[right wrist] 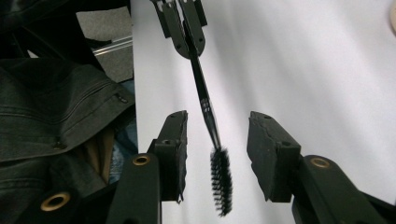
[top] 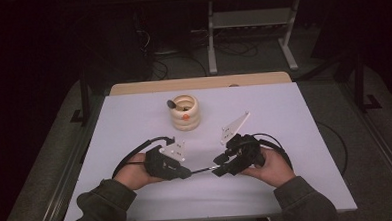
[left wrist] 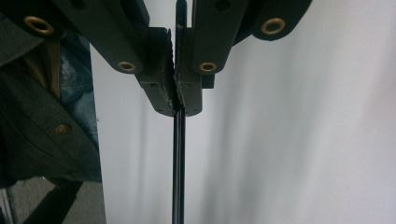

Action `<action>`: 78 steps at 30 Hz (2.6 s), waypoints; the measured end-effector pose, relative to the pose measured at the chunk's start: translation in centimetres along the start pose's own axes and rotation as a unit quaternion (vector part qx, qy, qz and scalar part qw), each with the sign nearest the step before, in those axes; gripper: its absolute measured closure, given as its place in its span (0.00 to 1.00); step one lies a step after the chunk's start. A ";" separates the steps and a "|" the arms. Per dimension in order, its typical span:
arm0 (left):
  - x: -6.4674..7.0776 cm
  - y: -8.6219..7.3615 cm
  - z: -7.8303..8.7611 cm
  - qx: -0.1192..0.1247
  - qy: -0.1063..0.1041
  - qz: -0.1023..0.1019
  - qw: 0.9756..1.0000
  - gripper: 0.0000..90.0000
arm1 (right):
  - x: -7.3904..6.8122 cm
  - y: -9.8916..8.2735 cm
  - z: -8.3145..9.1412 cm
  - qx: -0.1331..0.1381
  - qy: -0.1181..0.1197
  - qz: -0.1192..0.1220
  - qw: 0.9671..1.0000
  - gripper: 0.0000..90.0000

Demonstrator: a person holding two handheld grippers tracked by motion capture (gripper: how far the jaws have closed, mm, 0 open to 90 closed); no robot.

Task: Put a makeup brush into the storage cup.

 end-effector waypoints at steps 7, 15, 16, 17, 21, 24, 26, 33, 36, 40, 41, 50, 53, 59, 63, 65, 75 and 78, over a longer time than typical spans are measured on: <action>0.2 0.3 -0.3 0.011 0.002 -0.001 1.000 0.96 | -0.3 0.6 -0.4 0.003 0.014 0.005 1.000 0.78; 0.5 0.1 -0.9 -0.001 -0.006 0.003 1.000 0.87 | -1.0 0.8 -0.8 -0.036 0.039 0.022 0.998 0.94; 0.5 0.0 -1.0 -0.004 -0.010 0.001 1.000 0.86 | -1.1 0.8 -0.9 -0.048 0.032 0.028 0.998 0.94; 0.5 0.0 -1.1 -0.009 -0.012 -0.003 1.000 0.86 | -1.1 0.9 -1.0 -0.060 0.028 0.036 0.997 0.94; 1.0 0.3 -1.8 -0.013 -0.014 -0.006 1.000 0.90 | -1.7 1.5 -1.2 -0.095 0.016 0.055 0.994 0.94; 1.0 0.2 -1.8 -0.017 -0.014 -0.007 1.000 0.94 | -2.1 1.9 -1.3 -0.099 0.012 0.058 0.993 0.94; 0.9 0.2 -1.7 -0.012 -0.012 -0.003 1.000 0.95 | -2.1 2.0 -1.3 -0.097 0.012 0.057 0.994 0.93; 0.4 -0.5 -1.2 0.001 0.004 0.015 1.000 0.95 | -1.6 2.6 -0.5 -0.027 0.006 0.025 0.999 0.65; 0.2 -0.7 -1.0 0.008 0.011 0.028 0.999 0.95 | -1.0 2.2 0.0 0.003 0.001 0.009 1.000 0.61; -0.3 -0.6 -0.5 0.029 0.025 0.046 0.998 0.95 | -0.4 1.4 0.2 0.034 0.006 -0.017 0.999 0.59; -0.4 -0.6 -0.4 0.033 0.028 0.048 0.998 0.95 | -0.3 1.3 0.2 0.042 0.005 -0.021 0.999 0.58; -1.2 -0.1 0.0 0.060 0.041 0.071 0.995 0.95 | -0.3 1.8 0.2 0.089 0.006 -0.035 0.995 0.63; -1.3 0.2 0.0 0.064 0.044 0.072 0.994 0.95 | -0.3 2.2 0.2 0.101 0.005 -0.039 0.994 0.67; -1.7 0.6 0.0 0.070 0.048 0.077 0.993 0.95 | 0.0 2.6 0.4 0.115 0.007 -0.043 0.992 0.71; -1.9 0.7 0.0 0.073 0.051 0.082 0.993 0.95 | 0.1 2.9 0.3 0.124 0.015 -0.047 0.991 0.73; -2.0 0.8 -0.1 0.072 0.050 0.080 0.993 0.95 | 0.1 3.1 0.3 0.129 0.016 -0.048 0.990 0.74; -2.1 1.4 -0.4 0.078 0.053 0.083 0.992 0.95 | 0.3 3.4 0.7 0.145 0.034 -0.055 0.987 0.90; -2.1 1.4 -0.5 0.075 0.054 0.081 0.992 0.95 | 0.3 3.5 0.7 0.144 0.047 -0.057 0.987 0.93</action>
Point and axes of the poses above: each handheld gripper's, and its own axes: z roughly backward along the jaws, y roughly out of its top, x roughly to its right, the point moved 8 cm from there along -z, roughly forward along the jaws, and after that the axes turned 12 degrees about -z, right-handed, at the moved point
